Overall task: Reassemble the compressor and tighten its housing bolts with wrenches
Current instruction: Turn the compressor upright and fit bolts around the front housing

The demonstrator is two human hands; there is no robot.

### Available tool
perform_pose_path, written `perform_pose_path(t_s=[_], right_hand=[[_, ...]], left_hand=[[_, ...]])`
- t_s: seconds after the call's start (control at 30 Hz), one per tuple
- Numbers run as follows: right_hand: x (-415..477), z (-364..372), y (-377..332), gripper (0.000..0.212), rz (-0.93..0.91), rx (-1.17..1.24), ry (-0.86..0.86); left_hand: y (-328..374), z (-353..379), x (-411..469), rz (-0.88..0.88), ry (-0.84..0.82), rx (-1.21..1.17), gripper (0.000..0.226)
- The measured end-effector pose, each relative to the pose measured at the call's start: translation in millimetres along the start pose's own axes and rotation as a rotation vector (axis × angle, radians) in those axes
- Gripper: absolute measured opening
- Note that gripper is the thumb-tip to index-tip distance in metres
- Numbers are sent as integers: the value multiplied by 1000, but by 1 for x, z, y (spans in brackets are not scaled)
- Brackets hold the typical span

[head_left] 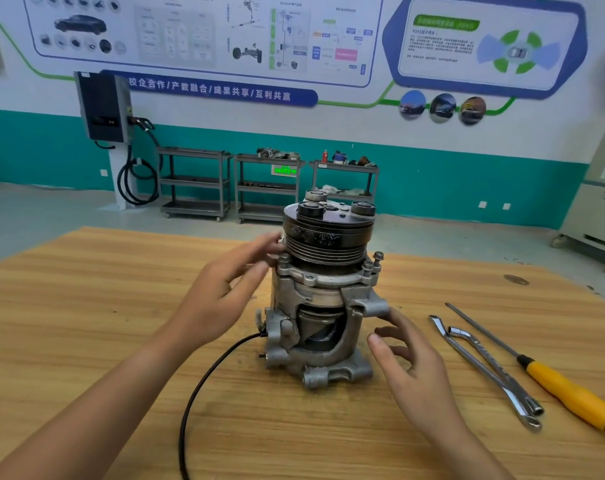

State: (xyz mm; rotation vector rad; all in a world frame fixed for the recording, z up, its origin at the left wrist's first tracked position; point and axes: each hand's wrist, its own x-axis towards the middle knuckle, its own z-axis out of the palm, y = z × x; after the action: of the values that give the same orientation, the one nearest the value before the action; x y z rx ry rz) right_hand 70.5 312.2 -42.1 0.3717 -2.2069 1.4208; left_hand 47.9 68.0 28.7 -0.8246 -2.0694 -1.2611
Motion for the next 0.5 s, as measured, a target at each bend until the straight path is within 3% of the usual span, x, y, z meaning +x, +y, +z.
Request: perform_pose_path(t_s=[0.07,0.1,0.2,0.27,0.37,0.43,0.5], right_hand=[[0,1,-1,41,2,-19,-24],[0,0,-1,41,4,-31,-34],[-1,2,-4,35,5,-31,-28],[0,5,-8,25,17,-13,24],[5,12,-9,33,50,16,100],[10,14,-9,53,60,-20,118],[14,12,-7,48,43,-46,138]], left_hand=[[-11,-1,-2,-124,118,-172,54],[-17,-2,-1,-212,98,-194,71],[-38,3,-7,-482,-260,-204,119],[-48,12,-13,-533,-410,-246,113],[-59,15,-16,-537,-397,-301,89],[-63,11,-15,-503,-477,-308,106],[-62,9,-16,-493,-545,-309,113]])
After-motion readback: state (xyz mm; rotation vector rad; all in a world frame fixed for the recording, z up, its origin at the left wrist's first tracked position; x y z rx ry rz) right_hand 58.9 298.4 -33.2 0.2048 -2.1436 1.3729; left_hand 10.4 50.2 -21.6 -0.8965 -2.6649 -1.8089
